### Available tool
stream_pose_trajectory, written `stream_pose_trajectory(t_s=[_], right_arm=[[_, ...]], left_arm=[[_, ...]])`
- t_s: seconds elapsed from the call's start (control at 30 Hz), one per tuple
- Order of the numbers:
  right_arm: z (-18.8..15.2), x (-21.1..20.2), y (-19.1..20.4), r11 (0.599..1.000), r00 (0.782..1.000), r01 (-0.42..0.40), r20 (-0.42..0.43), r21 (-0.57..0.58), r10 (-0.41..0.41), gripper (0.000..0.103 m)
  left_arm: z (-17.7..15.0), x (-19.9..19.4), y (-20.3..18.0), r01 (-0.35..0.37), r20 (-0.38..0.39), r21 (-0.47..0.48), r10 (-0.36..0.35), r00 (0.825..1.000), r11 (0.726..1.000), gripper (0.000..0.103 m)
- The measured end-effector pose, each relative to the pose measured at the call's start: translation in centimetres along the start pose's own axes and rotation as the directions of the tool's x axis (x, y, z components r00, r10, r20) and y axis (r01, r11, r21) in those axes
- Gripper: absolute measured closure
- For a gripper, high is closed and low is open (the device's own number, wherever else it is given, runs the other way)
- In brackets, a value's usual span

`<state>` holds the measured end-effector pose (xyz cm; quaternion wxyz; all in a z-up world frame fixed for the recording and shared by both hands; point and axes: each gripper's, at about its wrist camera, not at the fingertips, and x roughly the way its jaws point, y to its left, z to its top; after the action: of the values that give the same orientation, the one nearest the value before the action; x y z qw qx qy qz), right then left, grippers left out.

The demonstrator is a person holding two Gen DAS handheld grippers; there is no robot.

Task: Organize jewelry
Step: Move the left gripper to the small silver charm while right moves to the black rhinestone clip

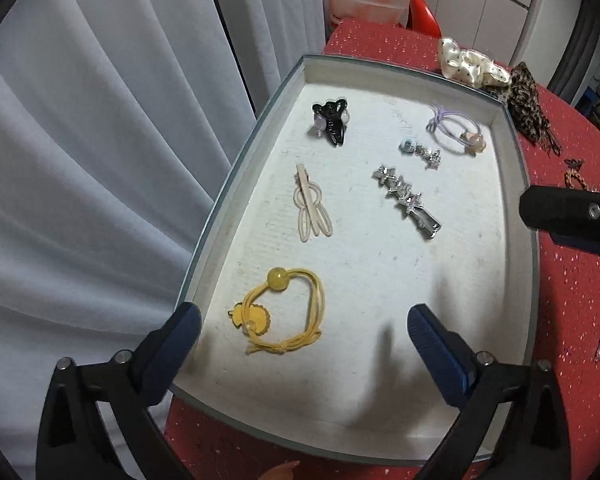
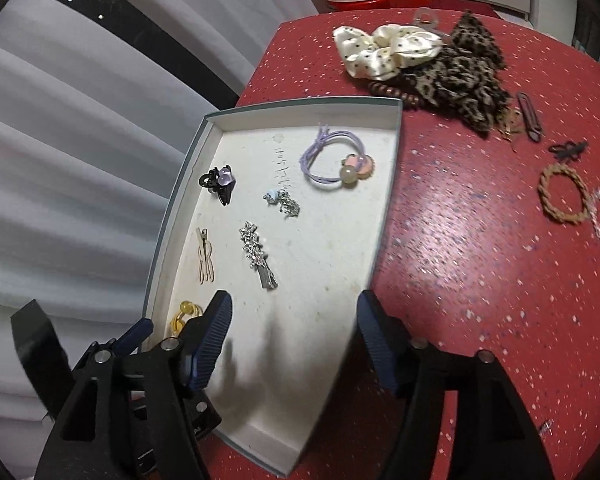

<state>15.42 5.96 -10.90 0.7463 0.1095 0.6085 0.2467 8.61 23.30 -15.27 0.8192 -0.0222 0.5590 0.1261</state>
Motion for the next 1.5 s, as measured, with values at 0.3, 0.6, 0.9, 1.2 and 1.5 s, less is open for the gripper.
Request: stream_pose_trajectory(t_s=[0.3, 0.6, 0.9, 1.2, 1.5], right_arm=[[-1.2, -2.5, -2.1, 0.998, 0.999, -0.024, 0.025, 0.054, 0.023, 0.020], [-3.9, -5.3, -5.7, 0.997, 0.998, 0.014, 0.052, 0.073, -0.017, 0.017], [-7.7, -8.8, -10.5, 0.990, 0.991, 0.129, 0.040, 0.051, -0.131, 0.017], [-10.4, -11.8, -18.3, 0.954, 0.958, 0.279, 0.033, 0.106, -0.284, 0.017], [-10.0, -12.3, -23.7, 0.937, 0.944, 0.317, 0.049, 0.149, -0.327, 0.017]], left_arm=[[-0.6, -1.7, -2.4, -0.004, 0.008, 0.043, 0.004, 1.000, 0.999, 0.000], [-0.9, -4.3, -5.1, 0.009, 0.034, 0.104, -0.013, 0.999, 0.995, 0.000], [-2.0, -7.0, -9.9, 0.133, 0.008, 0.179, -0.137, 0.991, 0.975, 0.000], [-4.2, -7.3, -16.9, 0.248, -0.065, 0.237, -0.239, 0.969, 0.939, 0.000], [-5.9, -6.6, -21.8, 0.290, -0.093, 0.274, -0.275, 0.957, 0.917, 0.000]])
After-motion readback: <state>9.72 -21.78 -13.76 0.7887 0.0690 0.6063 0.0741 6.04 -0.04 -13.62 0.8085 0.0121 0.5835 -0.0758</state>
